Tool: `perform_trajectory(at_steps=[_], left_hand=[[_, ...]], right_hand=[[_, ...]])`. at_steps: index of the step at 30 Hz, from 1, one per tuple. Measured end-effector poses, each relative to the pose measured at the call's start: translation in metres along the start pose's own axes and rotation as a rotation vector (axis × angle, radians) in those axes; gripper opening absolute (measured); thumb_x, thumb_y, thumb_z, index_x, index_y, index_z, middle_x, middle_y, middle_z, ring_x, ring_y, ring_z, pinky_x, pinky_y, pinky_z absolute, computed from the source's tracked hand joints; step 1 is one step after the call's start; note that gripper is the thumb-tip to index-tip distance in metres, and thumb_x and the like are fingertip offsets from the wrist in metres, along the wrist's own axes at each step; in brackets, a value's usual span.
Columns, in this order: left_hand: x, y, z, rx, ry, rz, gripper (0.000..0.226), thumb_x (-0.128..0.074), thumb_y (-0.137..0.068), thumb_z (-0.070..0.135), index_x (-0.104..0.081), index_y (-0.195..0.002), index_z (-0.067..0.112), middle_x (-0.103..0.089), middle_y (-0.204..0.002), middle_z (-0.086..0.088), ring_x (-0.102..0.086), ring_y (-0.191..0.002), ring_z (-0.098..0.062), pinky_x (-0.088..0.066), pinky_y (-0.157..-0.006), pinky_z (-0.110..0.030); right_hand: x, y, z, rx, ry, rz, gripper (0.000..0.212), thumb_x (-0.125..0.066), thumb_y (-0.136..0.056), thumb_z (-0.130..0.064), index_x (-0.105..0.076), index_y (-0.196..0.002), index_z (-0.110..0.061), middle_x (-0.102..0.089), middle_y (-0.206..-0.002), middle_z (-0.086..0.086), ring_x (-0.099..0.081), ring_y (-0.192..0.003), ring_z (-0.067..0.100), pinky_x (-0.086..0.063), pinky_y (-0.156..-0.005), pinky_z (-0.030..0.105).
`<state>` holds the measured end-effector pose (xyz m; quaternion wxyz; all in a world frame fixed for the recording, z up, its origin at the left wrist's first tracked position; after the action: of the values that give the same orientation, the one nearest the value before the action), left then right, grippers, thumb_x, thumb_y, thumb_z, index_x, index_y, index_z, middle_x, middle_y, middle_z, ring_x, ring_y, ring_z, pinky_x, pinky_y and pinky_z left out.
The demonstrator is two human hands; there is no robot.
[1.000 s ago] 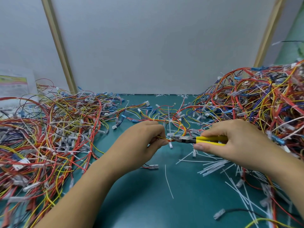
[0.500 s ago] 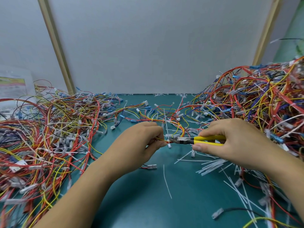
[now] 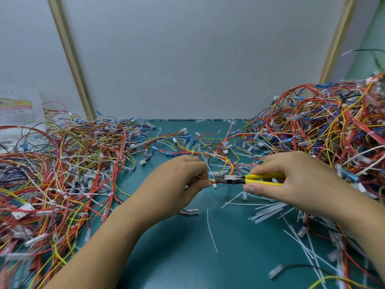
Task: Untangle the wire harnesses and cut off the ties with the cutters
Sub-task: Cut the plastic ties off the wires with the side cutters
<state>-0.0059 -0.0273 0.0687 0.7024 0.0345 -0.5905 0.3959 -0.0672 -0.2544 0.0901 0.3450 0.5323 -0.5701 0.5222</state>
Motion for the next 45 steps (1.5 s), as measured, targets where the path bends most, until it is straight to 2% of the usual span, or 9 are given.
perform_trajectory(at_steps=[7, 15, 21, 25, 30, 34, 37, 41, 45], left_hand=[[0.000, -0.001, -0.001, 0.003, 0.005, -0.003, 0.020, -0.063, -0.096, 0.029, -0.060, -0.081, 0.016, -0.052, -0.076, 0.011, -0.045, -0.074, -0.003, -0.040, -0.067, -0.026], [0.002, 0.001, 0.000, 0.042, 0.011, 0.025, 0.022, -0.062, -0.095, 0.035, -0.057, -0.076, 0.024, -0.049, -0.067, 0.011, -0.045, -0.069, -0.004, -0.043, -0.066, -0.032], [0.006, 0.002, 0.002, 0.097, 0.134, 0.200, 0.025, -0.065, -0.094, 0.030, -0.059, -0.073, 0.019, -0.043, -0.056, 0.008, -0.041, -0.058, -0.010, -0.029, -0.054, -0.020], [0.010, 0.002, 0.010, 0.086, 0.434, 0.304, 0.025, -0.062, -0.094, 0.032, -0.062, -0.075, 0.014, -0.038, -0.056, 0.011, -0.033, -0.052, -0.005, -0.024, -0.050, -0.014], [-0.004, 0.004, 0.020, 0.029, 0.747, -0.003, 0.019, -0.067, -0.090, 0.029, -0.064, -0.077, 0.015, -0.045, -0.058, 0.010, -0.041, -0.053, -0.011, -0.037, -0.048, -0.027], [-0.011, 0.006, 0.025, -0.054, 0.642, -0.230, 0.015, -0.069, -0.091, 0.033, -0.068, -0.081, 0.023, -0.061, -0.074, 0.003, -0.053, -0.070, -0.013, -0.042, -0.066, -0.025], [-0.017, 0.005, 0.024, 0.057, 0.660, -0.300, 0.040, -0.055, -0.092, 0.054, -0.070, -0.085, 0.017, -0.062, -0.074, 0.004, -0.053, -0.069, -0.009, -0.043, -0.068, -0.032], [-0.015, -0.002, 0.010, 0.366, 0.797, 0.044, 0.040, -0.054, -0.100, 0.041, -0.064, -0.078, 0.008, -0.058, -0.056, -0.004, -0.054, -0.049, -0.017, -0.042, -0.044, -0.029], [0.004, 0.001, 0.001, 0.264, 0.537, 0.542, 0.023, -0.070, -0.092, 0.025, -0.061, -0.073, 0.014, -0.041, -0.055, 0.006, -0.035, -0.050, -0.007, -0.028, -0.049, -0.020]], right_hand=[[0.001, 0.000, 0.002, -0.001, -0.050, 0.026, 0.059, -0.037, -0.070, -0.092, -0.070, -0.094, -0.049, -0.068, -0.079, -0.016, -0.060, -0.072, 0.004, -0.052, -0.066, 0.039], [0.002, 0.000, 0.011, -0.132, -0.243, 0.265, 0.047, -0.052, -0.077, -0.082, -0.073, -0.084, -0.041, -0.069, -0.070, -0.014, -0.059, -0.060, 0.004, -0.050, -0.057, 0.035], [-0.013, -0.006, 0.002, -0.386, -1.076, 0.167, 0.046, -0.069, -0.073, -0.056, -0.073, -0.087, -0.012, -0.066, -0.070, 0.002, -0.061, -0.056, 0.017, -0.060, -0.057, 0.038], [-0.031, -0.005, -0.008, -0.488, -1.258, 0.058, 0.024, -0.073, -0.085, -0.029, -0.069, -0.089, -0.006, -0.074, -0.089, 0.014, -0.066, -0.063, 0.023, -0.063, -0.065, 0.041], [-0.037, -0.007, -0.014, -0.473, -1.437, 0.084, 0.024, -0.075, -0.076, -0.025, -0.070, -0.093, -0.008, -0.077, -0.093, 0.013, -0.068, -0.071, 0.026, -0.062, -0.070, 0.041], [-0.037, -0.005, -0.014, -0.455, -1.412, 0.091, 0.018, -0.073, -0.081, -0.008, -0.070, -0.098, -0.007, -0.076, -0.087, 0.013, -0.070, -0.069, 0.026, -0.061, -0.059, 0.033], [-0.038, -0.005, -0.016, -0.433, -1.427, 0.131, 0.018, -0.068, -0.084, 0.005, -0.067, -0.099, -0.004, -0.073, -0.079, 0.012, -0.069, -0.068, 0.025, -0.063, -0.065, 0.035], [-0.036, -0.005, -0.020, -0.325, -1.426, 0.195, 0.019, -0.068, -0.084, 0.007, -0.067, -0.098, -0.007, -0.076, -0.085, 0.013, -0.072, -0.072, 0.024, -0.063, -0.070, 0.034], [-0.033, -0.003, -0.026, -0.212, -1.270, 0.312, 0.025, -0.072, -0.083, 0.006, -0.071, -0.091, -0.017, -0.075, -0.089, 0.007, -0.075, -0.083, 0.023, -0.062, -0.074, 0.033]])
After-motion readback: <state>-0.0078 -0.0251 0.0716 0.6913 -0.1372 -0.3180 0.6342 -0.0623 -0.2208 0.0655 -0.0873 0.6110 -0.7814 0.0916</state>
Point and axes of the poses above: each hand's wrist, its own y-axis away from the middle knuckle, its own x-axis out of the back of the hand, z = x × y, the point moved 3 cm from there along -y, towards the middle knuckle
